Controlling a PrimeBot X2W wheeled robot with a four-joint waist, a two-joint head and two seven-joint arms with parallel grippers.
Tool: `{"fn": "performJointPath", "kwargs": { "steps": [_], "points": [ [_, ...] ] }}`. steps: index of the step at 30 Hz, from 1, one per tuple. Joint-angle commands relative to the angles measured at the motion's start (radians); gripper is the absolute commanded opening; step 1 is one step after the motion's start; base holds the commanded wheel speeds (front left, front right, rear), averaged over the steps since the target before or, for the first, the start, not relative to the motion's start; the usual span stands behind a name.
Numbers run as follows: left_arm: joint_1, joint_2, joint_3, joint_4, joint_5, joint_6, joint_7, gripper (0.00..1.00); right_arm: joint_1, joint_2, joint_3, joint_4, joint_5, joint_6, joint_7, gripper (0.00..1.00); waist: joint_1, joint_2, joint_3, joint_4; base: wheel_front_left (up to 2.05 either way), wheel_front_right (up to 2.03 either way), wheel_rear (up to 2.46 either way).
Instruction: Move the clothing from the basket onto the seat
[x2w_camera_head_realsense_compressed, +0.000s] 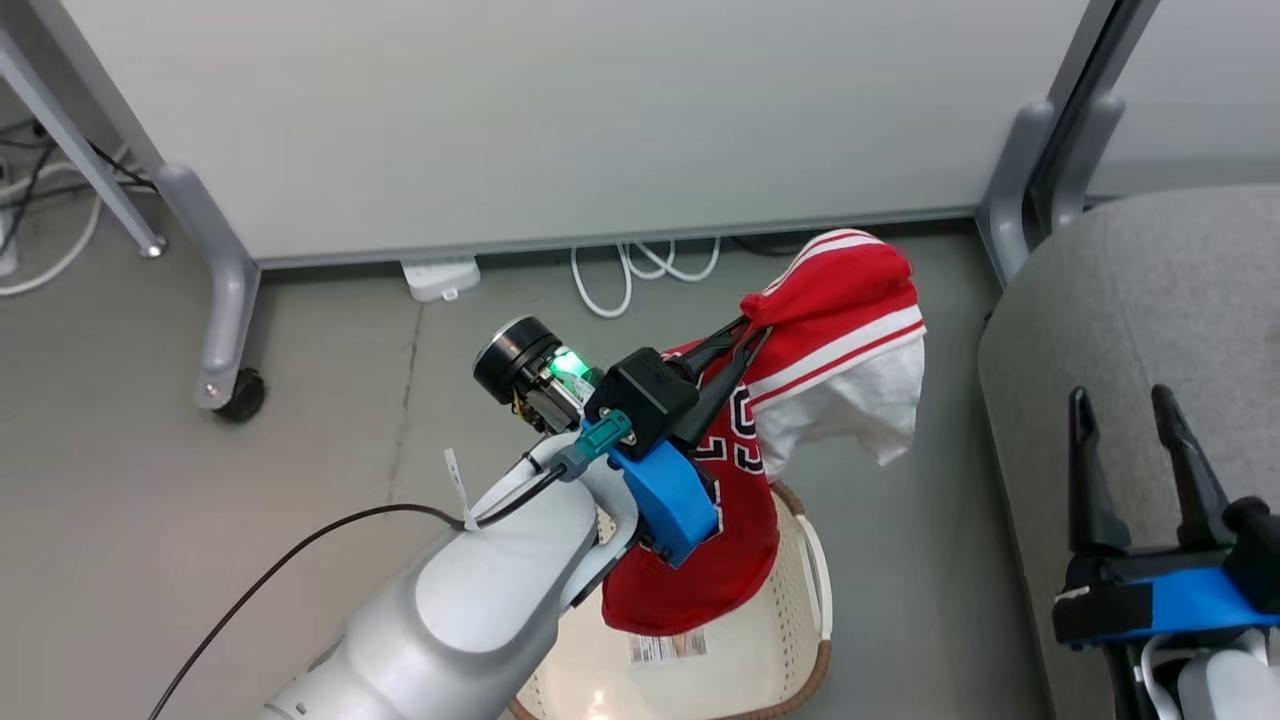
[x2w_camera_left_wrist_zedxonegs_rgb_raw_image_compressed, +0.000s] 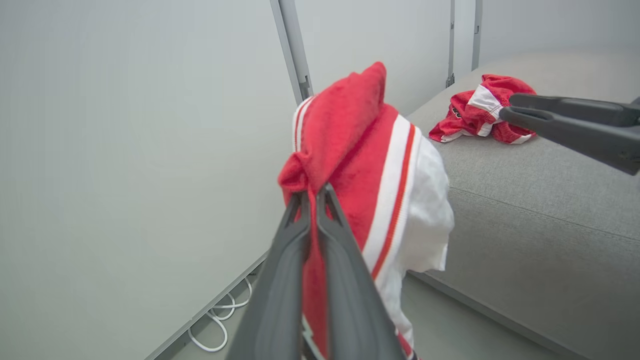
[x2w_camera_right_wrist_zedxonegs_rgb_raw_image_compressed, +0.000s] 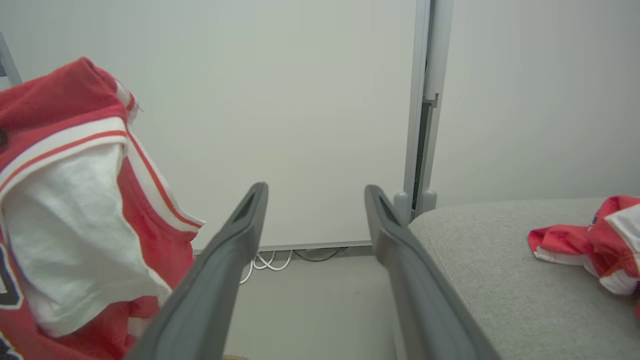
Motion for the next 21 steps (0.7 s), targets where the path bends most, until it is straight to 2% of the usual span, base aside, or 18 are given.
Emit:
{"fn": "performJointPath", "kwargs": {
  "steps": [1,11,21],
  "points": [
    [0.010,0.002,0.009,-0.009,-0.009,0.000,-0.005,0.00,0.024,0.009,0.004,0.006,-0.003,0.000,0.000,1.00,0.0002,0.0000,-0.042,0.011,0.00,0.00,0.00],
    [0.003,-0.002,0.005,-0.014,-0.019,-0.011,-0.005,0.00,0.078,0.024,0.024,0.010,-0.007,0.000,0.000,1.00,0.0002,0.0000,-0.108,0.009,0.00,0.00,0.00],
    [0.005,0.005,0.000,-0.016,-0.024,-0.007,-0.005,0.00,0.097,0.000,0.067,-0.001,-0.001,0.000,0.000,1.00,0.0002,0.0000,-0.113,0.014,0.00,0.00,0.00]
  ]
}}
